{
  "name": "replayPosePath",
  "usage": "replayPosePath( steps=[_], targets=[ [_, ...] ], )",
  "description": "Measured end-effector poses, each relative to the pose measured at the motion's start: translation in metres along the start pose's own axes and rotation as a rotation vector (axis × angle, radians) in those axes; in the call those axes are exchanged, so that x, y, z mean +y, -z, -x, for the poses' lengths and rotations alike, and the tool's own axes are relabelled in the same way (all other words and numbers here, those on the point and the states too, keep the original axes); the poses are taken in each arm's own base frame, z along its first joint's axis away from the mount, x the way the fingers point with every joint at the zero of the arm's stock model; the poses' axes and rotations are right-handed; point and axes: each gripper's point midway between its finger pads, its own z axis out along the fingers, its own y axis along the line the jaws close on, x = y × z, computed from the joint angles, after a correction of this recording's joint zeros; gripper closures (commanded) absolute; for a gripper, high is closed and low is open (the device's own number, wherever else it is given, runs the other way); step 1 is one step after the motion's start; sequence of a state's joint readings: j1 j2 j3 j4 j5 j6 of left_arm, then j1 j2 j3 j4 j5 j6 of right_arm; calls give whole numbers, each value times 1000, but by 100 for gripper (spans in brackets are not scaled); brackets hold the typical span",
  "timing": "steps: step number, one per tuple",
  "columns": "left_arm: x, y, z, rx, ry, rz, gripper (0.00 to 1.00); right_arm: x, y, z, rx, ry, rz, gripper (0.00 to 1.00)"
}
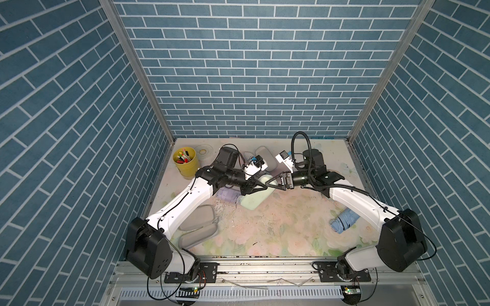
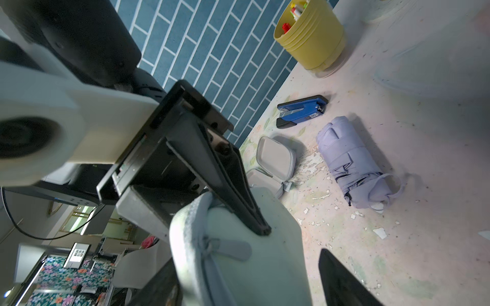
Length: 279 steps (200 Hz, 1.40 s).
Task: Put umbrellas into zippered umbrella sleeves
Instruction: Adjust the umbrella sleeve.
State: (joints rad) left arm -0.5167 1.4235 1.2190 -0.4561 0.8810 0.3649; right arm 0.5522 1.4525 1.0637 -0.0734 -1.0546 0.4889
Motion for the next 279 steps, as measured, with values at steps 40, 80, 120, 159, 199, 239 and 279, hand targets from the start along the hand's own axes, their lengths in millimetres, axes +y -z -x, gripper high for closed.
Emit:
replayPosePath(
  steps=[40, 80, 120, 159, 199, 239, 279],
  targets=[
    [6, 1, -3, 15, 62, 11, 69, -5, -2, 2, 5, 23, 23, 67],
    [33, 17, 12, -44, 172, 143, 48, -13, 4, 23, -93, 33, 22, 94],
    [78, 91, 41, -232, 387, 510, 41, -54, 28, 60, -302, -90, -127, 98],
    [77, 99, -1, -484, 677, 650, 14, -98, 66, 87, -621, -328, -222, 100],
    [79, 16, -67, -508, 974, 631, 1, -104, 72, 97, -803, -493, -196, 100],
    [94, -4, -39, -741, 1063, 570, 1, -83, 54, 97, -862, -565, -128, 100],
    [99, 3, -10, -923, 1068, 524, 1, -67, 41, 91, -865, -605, -82, 100]
  ],
)
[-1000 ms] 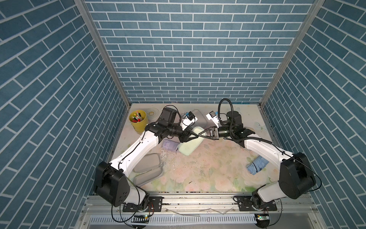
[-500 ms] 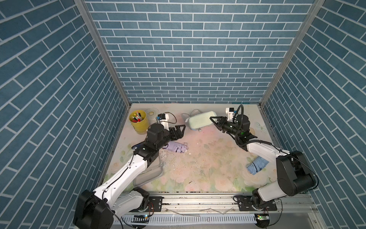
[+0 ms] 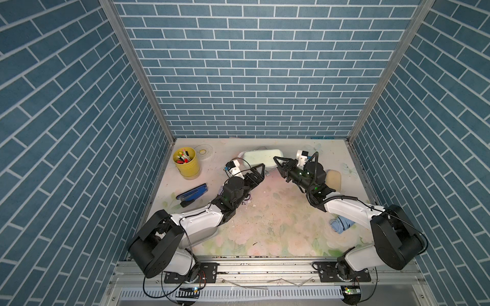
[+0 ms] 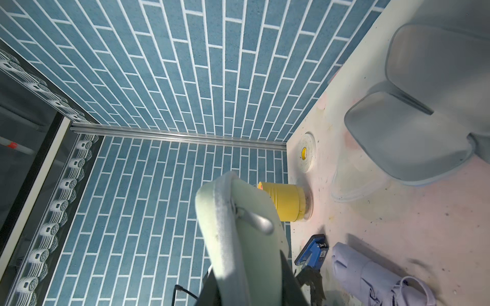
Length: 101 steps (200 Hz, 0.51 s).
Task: Put umbrellas into zippered umbrella sleeves
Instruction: Adjust the umbrella sleeve.
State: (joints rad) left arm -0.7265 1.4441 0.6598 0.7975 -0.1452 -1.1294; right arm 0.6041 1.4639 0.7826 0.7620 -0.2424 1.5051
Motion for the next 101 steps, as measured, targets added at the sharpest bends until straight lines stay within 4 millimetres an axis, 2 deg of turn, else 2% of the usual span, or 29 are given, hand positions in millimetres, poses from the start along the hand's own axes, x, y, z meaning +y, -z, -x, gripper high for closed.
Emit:
replayPosePath(
  steps=[29, 50, 78, 101],
  targets=[
    [-7, -7, 14, -90, 50, -43, 1, 7, -2, -11, 15, -30, 23, 100],
    [-7, -11, 22, -143, 61, -45, 7, 9, -4, -22, 41, -53, 32, 100],
    [-13, -16, 35, -216, 89, -71, 23, 12, -7, -28, 54, -84, 51, 99],
    [-16, -20, 40, -254, 135, -113, 46, 9, -9, -27, 51, -127, 46, 81]
  ],
)
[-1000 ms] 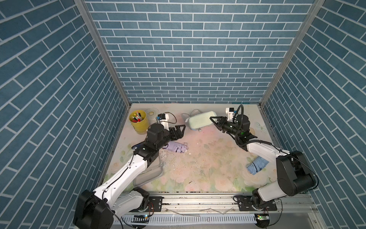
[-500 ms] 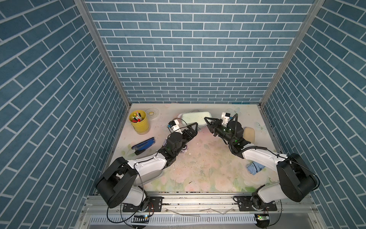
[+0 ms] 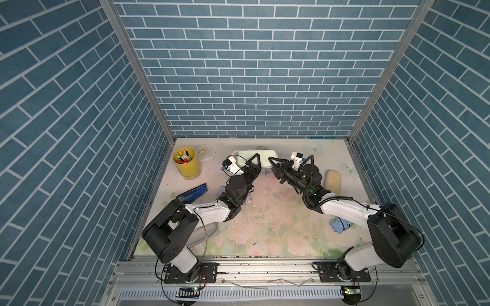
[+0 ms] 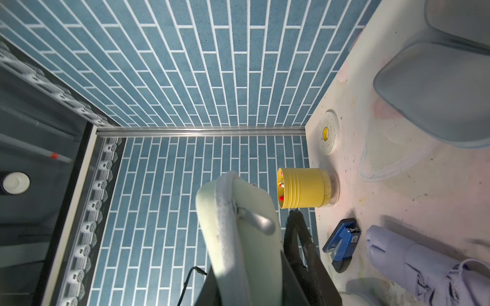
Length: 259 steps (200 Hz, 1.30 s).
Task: Put umbrellas into zippered umbrella sleeves
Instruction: Adjust the umbrella sleeve, then zip the zipper on the umbrella sleeve.
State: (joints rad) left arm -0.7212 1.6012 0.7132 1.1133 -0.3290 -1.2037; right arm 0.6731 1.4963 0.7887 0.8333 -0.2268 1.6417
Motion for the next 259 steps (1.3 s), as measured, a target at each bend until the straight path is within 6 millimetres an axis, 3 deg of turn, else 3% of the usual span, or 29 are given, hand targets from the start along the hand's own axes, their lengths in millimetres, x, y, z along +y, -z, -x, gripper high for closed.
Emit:
replayPosePath(
  steps=[15, 31, 50, 66, 86, 103, 123, 139, 159, 177, 259],
  targets=[
    [-4, -3, 3, -12, 41, -31, 63, -1, -2, 1, 0, -28, 0, 70],
    [-14, -6, 8, -10, 69, -74, 80, -2, -2, 0, 18, -16, -3, 46],
    [-16, -10, 25, -21, 32, -80, 84, -2, 3, 3, 79, 27, -3, 40],
    [-10, -13, 47, -26, -3, -50, 83, -6, 13, 9, 128, 126, -43, 40],
    [-8, -12, 70, 17, -63, -8, 80, -19, 37, 24, 125, 378, -200, 43],
    [-20, -16, 78, 98, -128, 1, 78, -8, 52, 21, 137, 656, -268, 47],
    [-48, -20, 72, 222, -186, -55, 78, 3, 66, 4, 162, 950, -242, 51],
    [-62, -18, 61, 312, -214, -100, 79, -7, 74, -12, 191, 1124, -214, 55],
    [-62, -12, 45, 405, -231, -120, 81, -34, 76, -34, 261, 1268, -218, 60],
    [-55, -7, 33, 468, -244, -105, 82, -45, 70, -46, 298, 1367, -223, 61],
    [-55, 12, 17, 581, -289, -99, 86, -44, 49, -21, 216, 1579, -284, 66]
  ],
)
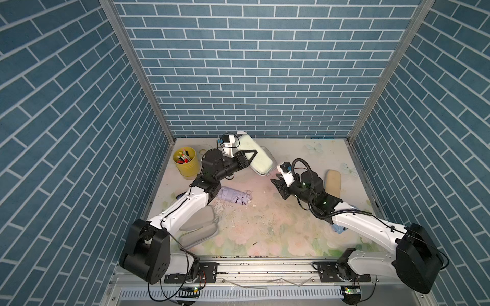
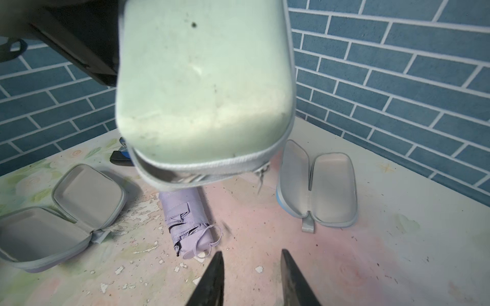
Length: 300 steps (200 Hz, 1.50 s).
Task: Put umbrellas into zippered umbrella sleeves
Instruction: Zip the zipper on the umbrella sleeve.
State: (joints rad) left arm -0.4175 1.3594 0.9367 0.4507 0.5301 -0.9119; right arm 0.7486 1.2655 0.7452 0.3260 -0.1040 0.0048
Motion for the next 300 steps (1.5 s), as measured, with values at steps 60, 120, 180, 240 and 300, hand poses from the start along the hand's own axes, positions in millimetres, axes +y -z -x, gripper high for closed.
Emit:
replayPosePath(
  steps=[60, 120, 180, 240, 300],
  targets=[
    [4, 2, -15, 70, -4, 15, 86, 1, -2, 16, -40, 39, 39, 70],
    [7, 3, -20, 93, -5, 20, 88, 14, -4, 16, -44, 53, 121, 79],
    [6, 3, -20, 94, -10, 16, 91, 17, -5, 13, -33, 62, 137, 100],
    [13, 2, -15, 68, -6, 49, 100, 38, -6, 6, -4, 102, 157, 100],
    [23, -5, -25, -3, -46, 130, 100, 61, -8, 0, 43, 4, 148, 100]
  ],
)
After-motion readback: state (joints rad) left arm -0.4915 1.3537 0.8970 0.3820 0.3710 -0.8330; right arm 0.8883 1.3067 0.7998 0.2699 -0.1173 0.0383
